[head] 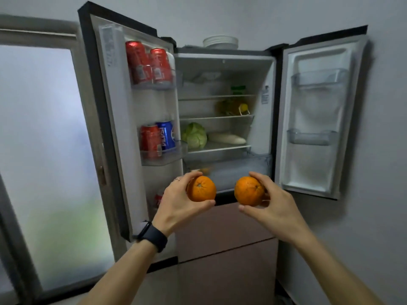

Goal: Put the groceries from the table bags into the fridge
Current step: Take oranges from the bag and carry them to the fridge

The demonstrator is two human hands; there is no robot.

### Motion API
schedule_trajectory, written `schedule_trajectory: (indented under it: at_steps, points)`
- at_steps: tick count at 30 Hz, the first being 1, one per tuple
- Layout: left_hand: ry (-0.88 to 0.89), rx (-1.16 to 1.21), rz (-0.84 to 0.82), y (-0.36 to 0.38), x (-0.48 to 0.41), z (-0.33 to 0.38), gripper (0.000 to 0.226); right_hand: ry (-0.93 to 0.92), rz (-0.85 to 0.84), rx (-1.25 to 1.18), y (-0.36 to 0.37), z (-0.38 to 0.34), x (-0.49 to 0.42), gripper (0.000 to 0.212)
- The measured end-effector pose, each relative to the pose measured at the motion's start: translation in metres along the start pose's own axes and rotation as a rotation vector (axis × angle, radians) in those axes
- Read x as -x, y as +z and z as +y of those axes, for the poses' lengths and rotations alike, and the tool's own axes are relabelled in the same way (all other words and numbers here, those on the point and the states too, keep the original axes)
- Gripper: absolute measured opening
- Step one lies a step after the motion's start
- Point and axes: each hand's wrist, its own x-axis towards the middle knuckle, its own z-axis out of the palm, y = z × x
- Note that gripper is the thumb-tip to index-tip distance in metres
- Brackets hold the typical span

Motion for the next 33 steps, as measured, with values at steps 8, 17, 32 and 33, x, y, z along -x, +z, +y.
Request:
schedule_trajectory:
  at_steps: [8,17,32,33]
  points:
    - [-0.091,-0.007,-0.010,0.056,-0.143,-0.042,0.079,-0.016,-0.024,0.027,-0.003,0.066,-0.139,0.083]
    - [-0.224,-0.067,0.054,0.108,-0.254,-0.087,0.079,-0.050,-0.092,0.050,0.017,0.143,-0.278,0.083]
    - [-0.660,-0.454,-0.208,0.181,-0.378,-0.202,0.079,-0.101,-0.629,0.240,0.107,0.267,-0.478,0.076]
    - [-0.682,-0.494,-0.258,0.183,-0.381,-0.211,0.079,-0.107,-0.671,0.268,0.116,0.271,-0.482,0.076]
